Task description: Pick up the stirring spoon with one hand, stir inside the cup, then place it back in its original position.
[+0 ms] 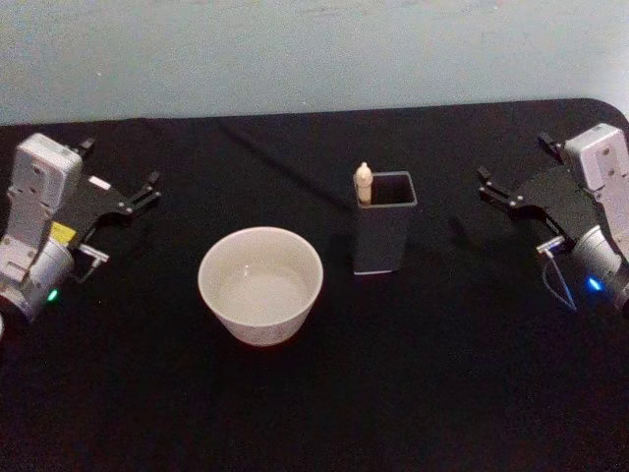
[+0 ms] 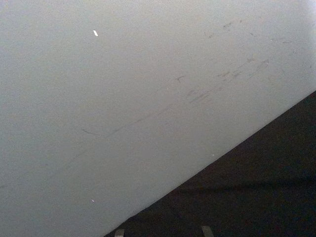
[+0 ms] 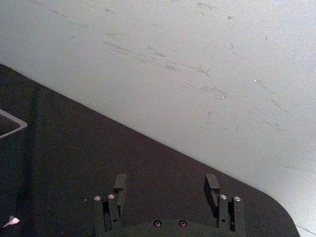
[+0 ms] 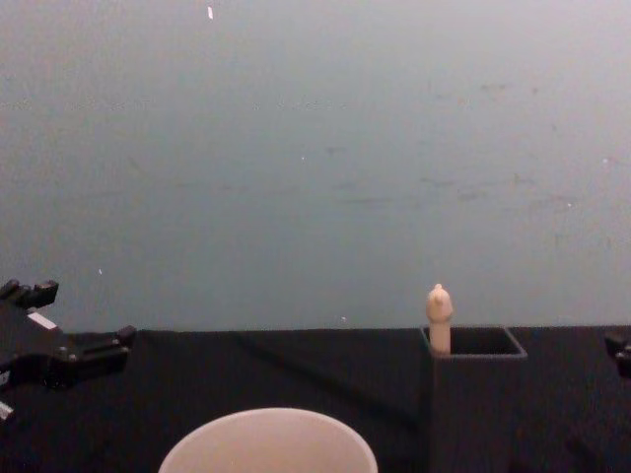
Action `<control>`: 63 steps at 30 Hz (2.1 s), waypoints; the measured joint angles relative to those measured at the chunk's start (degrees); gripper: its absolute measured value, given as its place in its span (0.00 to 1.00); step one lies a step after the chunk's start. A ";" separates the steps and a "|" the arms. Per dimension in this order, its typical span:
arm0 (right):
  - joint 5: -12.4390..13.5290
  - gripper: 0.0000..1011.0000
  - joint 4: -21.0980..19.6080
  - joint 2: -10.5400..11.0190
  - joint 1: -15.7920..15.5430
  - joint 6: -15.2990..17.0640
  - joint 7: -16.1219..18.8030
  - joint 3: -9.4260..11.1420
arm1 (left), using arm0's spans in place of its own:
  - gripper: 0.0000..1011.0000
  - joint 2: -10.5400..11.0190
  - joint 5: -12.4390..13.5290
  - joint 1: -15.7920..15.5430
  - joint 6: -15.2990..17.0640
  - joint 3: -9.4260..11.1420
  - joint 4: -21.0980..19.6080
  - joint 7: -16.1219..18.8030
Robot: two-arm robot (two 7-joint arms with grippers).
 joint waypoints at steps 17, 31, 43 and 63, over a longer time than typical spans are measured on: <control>0.00 0.99 0.00 0.00 0.00 0.00 0.00 0.00 | 0.99 0.00 0.00 0.00 0.00 0.00 0.00 0.00; 0.00 0.99 0.00 0.00 0.00 0.00 0.00 0.00 | 0.99 0.00 0.00 0.00 0.00 0.00 0.00 0.00; 0.71 0.99 -0.56 -0.21 -0.56 0.21 1.38 0.72 | 0.99 0.00 0.00 0.00 0.00 0.00 0.00 0.00; 12.79 0.99 -11.67 0.92 -6.42 3.80 16.53 5.33 | 0.99 0.00 0.00 0.00 0.00 0.00 0.00 0.00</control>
